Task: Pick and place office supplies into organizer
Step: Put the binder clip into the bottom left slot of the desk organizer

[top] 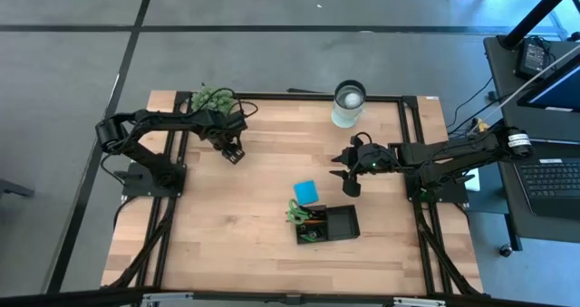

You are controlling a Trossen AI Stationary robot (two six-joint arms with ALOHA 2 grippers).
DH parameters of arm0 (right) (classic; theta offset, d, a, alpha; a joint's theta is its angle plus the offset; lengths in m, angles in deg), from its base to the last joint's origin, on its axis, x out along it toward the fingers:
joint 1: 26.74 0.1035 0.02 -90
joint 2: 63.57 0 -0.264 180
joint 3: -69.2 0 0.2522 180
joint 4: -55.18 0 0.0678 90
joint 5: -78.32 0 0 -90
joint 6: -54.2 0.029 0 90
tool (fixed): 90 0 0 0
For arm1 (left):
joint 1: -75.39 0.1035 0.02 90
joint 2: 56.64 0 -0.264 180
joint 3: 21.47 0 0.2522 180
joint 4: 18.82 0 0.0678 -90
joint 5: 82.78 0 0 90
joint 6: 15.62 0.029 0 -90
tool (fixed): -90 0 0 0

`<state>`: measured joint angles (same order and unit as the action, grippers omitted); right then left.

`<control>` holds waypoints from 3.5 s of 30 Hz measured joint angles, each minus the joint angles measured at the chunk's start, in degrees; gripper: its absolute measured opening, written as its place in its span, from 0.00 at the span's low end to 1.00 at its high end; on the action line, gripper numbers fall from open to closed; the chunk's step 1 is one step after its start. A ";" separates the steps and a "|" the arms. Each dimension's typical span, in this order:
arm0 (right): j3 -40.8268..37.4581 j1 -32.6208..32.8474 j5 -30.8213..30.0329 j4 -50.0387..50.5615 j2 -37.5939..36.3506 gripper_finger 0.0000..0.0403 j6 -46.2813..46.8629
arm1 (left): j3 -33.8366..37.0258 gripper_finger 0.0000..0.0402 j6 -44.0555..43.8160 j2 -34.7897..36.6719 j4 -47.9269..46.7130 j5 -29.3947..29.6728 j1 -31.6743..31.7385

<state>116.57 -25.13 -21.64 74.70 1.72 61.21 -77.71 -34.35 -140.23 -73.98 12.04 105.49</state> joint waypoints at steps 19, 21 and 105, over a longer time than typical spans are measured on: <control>0.00 0.02 -0.01 -0.02 0.00 0.47 0.00 | 0.00 0.40 5.02 0.00 -1.61 -2.23 0.00; 0.00 0.02 0.00 -0.02 0.00 0.47 0.00 | 0.00 0.37 5.52 0.00 -1.61 -2.26 0.00; 0.00 0.02 0.02 0.09 0.00 0.47 7.28 | -2.71 0.01 5.54 -10.91 87.95 36.19 -72.28</control>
<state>116.57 -25.11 -21.61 74.79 1.72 68.49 -80.42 -28.80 -151.15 13.97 48.23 33.22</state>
